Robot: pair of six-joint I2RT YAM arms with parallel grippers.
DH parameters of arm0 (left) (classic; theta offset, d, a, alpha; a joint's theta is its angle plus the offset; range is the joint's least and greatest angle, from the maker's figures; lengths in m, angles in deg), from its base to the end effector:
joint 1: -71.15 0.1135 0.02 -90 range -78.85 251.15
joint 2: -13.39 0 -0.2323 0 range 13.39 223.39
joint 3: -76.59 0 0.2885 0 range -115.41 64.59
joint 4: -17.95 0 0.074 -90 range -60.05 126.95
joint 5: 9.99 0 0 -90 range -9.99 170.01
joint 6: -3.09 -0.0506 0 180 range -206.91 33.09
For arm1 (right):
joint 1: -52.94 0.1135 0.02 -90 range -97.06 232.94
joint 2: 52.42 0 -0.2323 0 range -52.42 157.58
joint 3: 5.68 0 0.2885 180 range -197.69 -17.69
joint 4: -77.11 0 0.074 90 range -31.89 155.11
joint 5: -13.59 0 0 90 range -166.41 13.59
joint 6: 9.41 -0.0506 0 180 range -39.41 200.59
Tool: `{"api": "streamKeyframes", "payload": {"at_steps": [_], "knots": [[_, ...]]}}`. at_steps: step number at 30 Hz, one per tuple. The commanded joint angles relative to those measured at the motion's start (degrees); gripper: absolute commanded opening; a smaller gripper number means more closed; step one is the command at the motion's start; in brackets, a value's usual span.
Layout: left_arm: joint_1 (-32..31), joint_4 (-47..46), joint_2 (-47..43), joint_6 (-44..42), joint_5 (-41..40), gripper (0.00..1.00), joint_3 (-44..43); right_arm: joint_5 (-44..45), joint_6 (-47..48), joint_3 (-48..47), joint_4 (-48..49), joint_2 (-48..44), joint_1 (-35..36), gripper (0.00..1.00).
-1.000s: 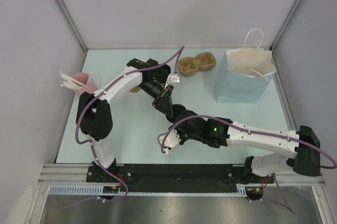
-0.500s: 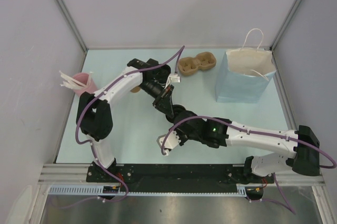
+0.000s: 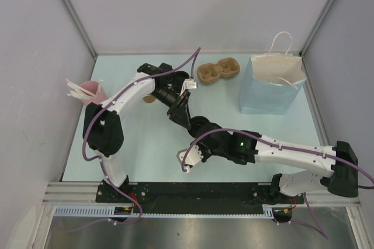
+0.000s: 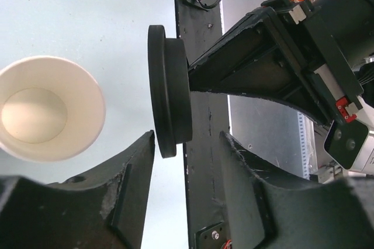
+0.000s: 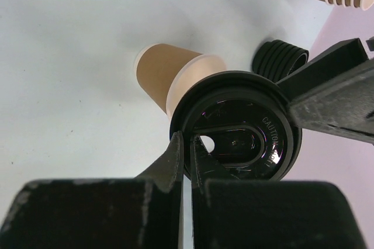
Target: Pack the takeout coffee
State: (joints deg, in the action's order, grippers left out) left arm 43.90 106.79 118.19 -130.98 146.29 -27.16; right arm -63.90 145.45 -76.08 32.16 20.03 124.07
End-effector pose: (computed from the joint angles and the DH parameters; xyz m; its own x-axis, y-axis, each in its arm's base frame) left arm 0.3059 -0.2097 0.2385 -0.5096 0.5772 -0.6382 0.7518 -0.0621 -0.6565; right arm 0.1147 0.3016 0.2344 0.6925 -0.7064 -0.1463 -0.5863 -0.4330 -0.6847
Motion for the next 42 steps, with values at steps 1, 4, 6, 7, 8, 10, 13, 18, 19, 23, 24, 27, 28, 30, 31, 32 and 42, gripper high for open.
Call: {"api": "streamKeyframes", "payload": {"at_steps": [1,4,6,7,8,10,13,18,19,23,24,27,28,30,31,32,42], "knots": [[0.9,7.2,-3.5,-0.8,1.4,0.6,-4.6,-1.6,-2.2,-0.4,-1.0,-1.9,0.1,0.0],[1.8,7.2,-4.0,-0.1,0.7,0.63,-7.6,-4.5,-4.0,-1.6,-2.2,-2.6,-0.5,0.0],[2.9,7.1,-4.5,0.4,-0.3,0.66,-10.5,-7.3,-5.4,-2.6,-3.3,-3.2,-1.3,0.0],[3.2,7.1,-5.5,0.5,-0.6,0.68,-11.3,-8.2,-5.8,-2.9,-3.7,-3.4,-1.6,0.0],[3.6,7.2,-6.0,0.5,-0.8,0.7,-12.9,-10.3,-6.7,-3.5,-4.0,-3.7,-2.5,0.0],[4.7,7.2,-7.2,0.5,-1.3,0.76,-14.5,-11.8,-7.6,-3.9,-4.7,-4.7,-3.5,0.0],[6.2,6.8,-10.0,0.3,-1.9,0.82,-16.4,-16.6,-9.5,-5.0,-5.2,-5.7,-5.6,0.0],[8.5,1.7,-18.3,2.5,-3.1,0.99,-13.7,-24.5,-13.4,-5.9,-4.0,-6.4,-10.9,0.0],[8.8,-1.8,-19.9,3.4,-3.8,1.0,-12.6,-25.6,-14.9,-6.0,-3.5,-6.2,-13.5,0.0],[9.6,-14.8,-29.6,7.2,-6.1,1.0,-1.4,-32.5,-19.8,-7.3,-1.6,-4.6,-20.4,0.0],[9.7,-18.2,-31.9,8.9,-6.5,1.0,1.5,-33.7,-21.0,-7.7,-1.3,-3.9,-21.6,0.0],[9.7,-35.5,-41.9,13.8,-10.7,1.0,14.6,-37.6,-24.2,-10.3,-1.9,-0.5,-25.1,0.0],[9.7,-39.6,-46.2,13.9,-11.7,1.0,17.5,-38.3,-24.8,-11.1,-2.2,0.7,-25.5,0.0],[9.7,-48.5,-49.8,14.6,-14.9,1.0,24.7,-39.8,-26.4,-13.7,-2.9,3.4,-26.6,0.0],[9.7,-50.1,-50.8,14.3,-15.6,1.0,26.5,-40.0,-27.1,-14.5,-3.1,4.3,-26.7,0.0],[9.7,-49.9,-50.5,13.7,-15.5,1.0,27.6,-40.2,-27.5,-15.5,-3.3,5.1,-26.9,0.0],[9.7,-62.7,-52.8,14.5,-17.1,1.0,42.8,-39.5,-27.6,-25.8,-12.3,16.1,-27.5,0.0]]}}
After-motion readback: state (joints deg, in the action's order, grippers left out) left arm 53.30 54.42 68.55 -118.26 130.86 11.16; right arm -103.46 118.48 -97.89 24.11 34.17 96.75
